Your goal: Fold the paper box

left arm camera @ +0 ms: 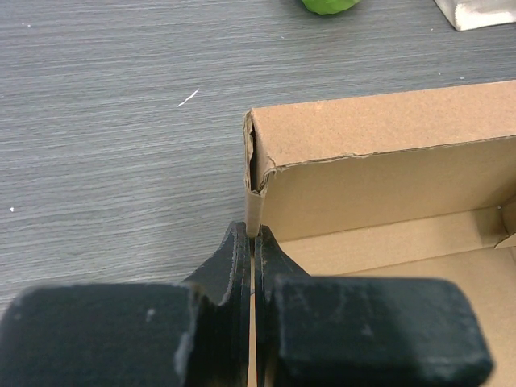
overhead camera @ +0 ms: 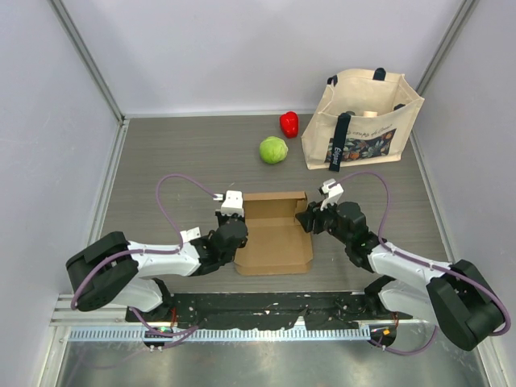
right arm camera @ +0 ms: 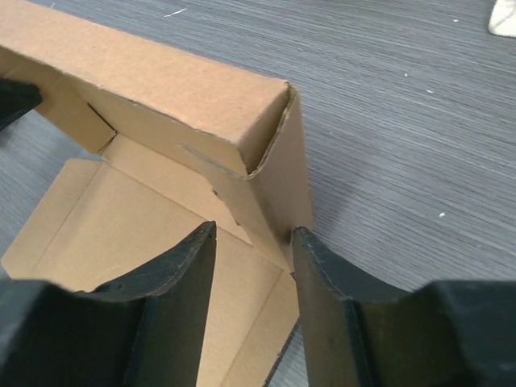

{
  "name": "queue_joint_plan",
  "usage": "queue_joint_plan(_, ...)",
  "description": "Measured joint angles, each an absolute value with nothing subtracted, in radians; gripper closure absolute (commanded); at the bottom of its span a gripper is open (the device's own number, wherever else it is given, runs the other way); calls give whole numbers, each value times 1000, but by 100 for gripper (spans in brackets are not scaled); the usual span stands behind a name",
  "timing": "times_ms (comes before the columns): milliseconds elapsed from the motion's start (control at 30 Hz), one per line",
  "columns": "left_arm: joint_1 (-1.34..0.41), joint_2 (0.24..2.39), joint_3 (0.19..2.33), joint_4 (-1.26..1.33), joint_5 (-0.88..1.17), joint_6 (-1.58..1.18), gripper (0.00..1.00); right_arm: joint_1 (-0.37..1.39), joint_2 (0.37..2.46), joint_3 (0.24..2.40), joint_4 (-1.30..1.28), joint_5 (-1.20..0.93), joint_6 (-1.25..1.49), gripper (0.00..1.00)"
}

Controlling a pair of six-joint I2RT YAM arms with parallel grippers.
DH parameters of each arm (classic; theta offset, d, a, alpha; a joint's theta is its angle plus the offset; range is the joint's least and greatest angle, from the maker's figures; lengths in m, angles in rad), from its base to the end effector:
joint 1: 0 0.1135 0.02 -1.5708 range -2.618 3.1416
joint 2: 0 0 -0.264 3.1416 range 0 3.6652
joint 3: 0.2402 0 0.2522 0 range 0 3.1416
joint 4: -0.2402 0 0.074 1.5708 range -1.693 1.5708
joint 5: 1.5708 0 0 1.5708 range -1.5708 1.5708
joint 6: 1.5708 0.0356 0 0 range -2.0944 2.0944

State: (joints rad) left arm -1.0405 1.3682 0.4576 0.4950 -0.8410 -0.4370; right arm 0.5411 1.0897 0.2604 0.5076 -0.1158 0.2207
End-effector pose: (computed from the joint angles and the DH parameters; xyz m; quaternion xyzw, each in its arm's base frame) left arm 0.1513 -0.2056 0.1759 0.0145 0.7965 -0.0828 0.5988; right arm 0.1790 0.1123 0.1728 -0.1626 0.7941 0.2606 0.5245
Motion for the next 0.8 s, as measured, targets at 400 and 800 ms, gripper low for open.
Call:
queue_joint_plan(400, -1040, 1347, 458, 488, -831, -432, 100, 541, 1159, 271, 555, 6, 186, 53)
queue_joint_plan(800, -1040, 1371, 458, 490, -825, -434, 100, 580, 1305, 290, 699, 86, 160, 57)
